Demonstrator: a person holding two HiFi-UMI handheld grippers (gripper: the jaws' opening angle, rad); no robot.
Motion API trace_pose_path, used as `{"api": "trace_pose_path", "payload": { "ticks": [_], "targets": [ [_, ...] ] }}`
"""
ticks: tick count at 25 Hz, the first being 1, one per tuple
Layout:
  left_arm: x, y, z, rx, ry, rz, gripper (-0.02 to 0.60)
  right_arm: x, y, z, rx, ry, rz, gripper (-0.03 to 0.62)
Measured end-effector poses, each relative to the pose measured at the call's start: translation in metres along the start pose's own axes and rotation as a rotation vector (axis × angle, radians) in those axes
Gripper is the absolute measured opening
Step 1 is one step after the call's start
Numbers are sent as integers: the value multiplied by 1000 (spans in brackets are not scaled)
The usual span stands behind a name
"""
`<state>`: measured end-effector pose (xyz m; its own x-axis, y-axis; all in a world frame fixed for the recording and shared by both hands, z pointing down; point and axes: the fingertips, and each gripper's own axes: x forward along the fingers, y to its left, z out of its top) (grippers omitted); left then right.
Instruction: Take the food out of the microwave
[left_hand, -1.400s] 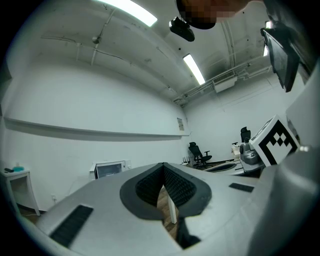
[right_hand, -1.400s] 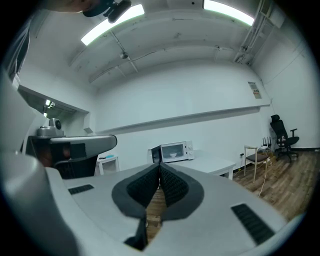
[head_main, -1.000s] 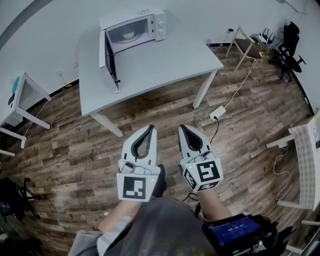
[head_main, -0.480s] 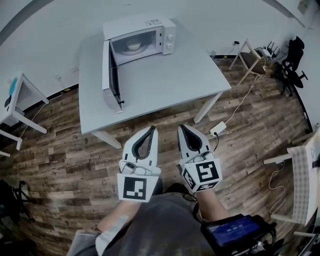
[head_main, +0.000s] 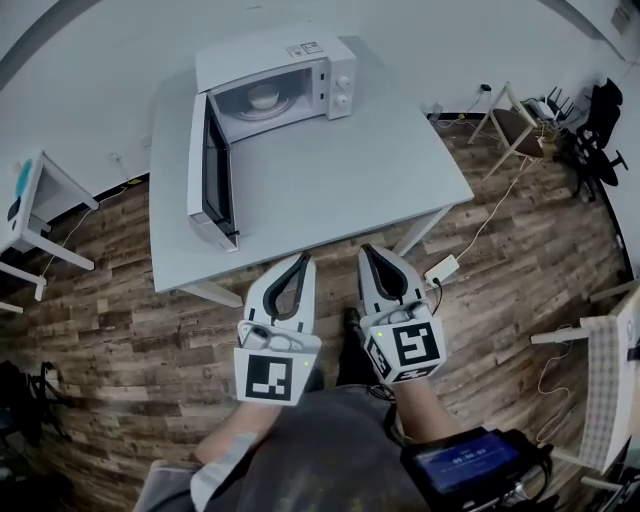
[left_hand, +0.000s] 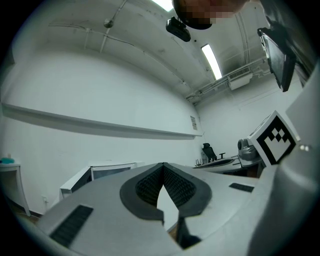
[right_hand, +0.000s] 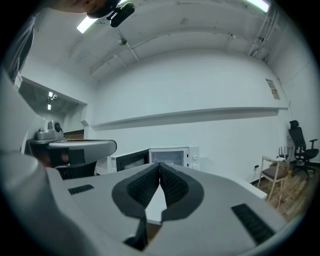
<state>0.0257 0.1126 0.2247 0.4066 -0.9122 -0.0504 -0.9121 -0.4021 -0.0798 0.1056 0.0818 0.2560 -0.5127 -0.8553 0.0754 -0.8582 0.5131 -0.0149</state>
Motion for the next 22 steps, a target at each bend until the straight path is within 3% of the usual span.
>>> {"api": "trace_pose_path", "payload": {
  "ticks": [13, 22],
  "targets": [
    [137, 52, -9, 15, 49, 198, 6, 140, -81, 16, -49, -1, 198, 8],
    [185, 86, -5, 46, 54, 327, 6, 216, -96, 24, -59, 3, 347, 8]
  ]
}}
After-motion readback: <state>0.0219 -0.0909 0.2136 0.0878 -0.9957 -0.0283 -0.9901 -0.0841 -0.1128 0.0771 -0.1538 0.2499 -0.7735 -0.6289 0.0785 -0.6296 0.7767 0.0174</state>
